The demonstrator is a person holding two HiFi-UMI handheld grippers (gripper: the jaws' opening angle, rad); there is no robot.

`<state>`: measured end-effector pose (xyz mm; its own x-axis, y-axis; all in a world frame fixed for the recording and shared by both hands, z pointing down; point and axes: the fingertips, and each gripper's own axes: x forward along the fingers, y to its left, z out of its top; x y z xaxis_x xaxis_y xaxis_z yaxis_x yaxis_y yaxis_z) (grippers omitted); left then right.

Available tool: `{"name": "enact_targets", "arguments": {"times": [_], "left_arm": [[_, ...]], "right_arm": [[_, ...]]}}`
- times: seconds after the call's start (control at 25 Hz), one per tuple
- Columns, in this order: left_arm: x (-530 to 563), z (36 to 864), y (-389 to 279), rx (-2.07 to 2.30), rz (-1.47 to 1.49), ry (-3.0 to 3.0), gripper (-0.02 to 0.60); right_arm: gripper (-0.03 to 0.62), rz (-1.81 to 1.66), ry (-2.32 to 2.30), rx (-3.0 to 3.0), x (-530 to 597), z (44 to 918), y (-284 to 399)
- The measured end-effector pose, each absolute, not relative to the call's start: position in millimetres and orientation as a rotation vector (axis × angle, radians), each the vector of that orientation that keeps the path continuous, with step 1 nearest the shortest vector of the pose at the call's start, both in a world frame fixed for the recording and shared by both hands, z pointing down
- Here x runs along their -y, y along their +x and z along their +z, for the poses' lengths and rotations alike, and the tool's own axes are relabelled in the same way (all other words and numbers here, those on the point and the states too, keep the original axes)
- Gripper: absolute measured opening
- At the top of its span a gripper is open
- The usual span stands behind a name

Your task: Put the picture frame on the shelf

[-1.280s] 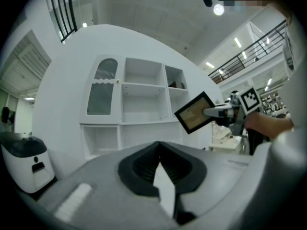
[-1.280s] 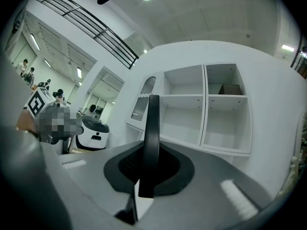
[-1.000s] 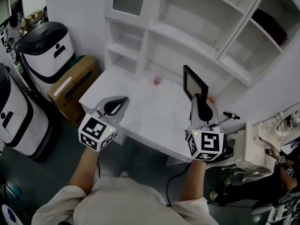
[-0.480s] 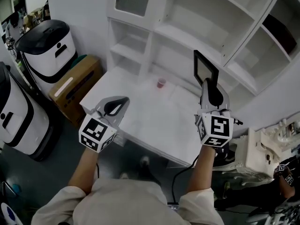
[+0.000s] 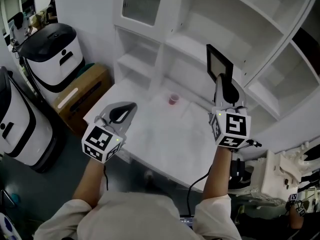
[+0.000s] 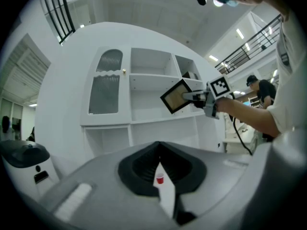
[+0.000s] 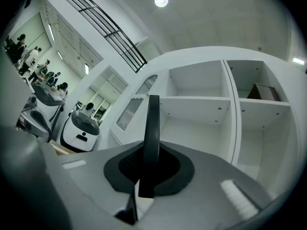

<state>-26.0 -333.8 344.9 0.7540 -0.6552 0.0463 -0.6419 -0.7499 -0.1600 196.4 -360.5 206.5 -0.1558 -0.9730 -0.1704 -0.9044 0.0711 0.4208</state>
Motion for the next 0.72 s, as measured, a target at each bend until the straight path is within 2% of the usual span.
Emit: {"name": "enact_targets", "arguments": {"times": [0.48,0.72], "left_arm": [[392,355,-2,-1.126,-0.235,-2.773,0.000],[407,364,1,-1.149,-0.250,-2.784,0.000]], "right_arm": [[0.018,-0.690,1.823,2.148,444,211,209],[0.018,-0.808,1.726,1.917,469,222,208]]}}
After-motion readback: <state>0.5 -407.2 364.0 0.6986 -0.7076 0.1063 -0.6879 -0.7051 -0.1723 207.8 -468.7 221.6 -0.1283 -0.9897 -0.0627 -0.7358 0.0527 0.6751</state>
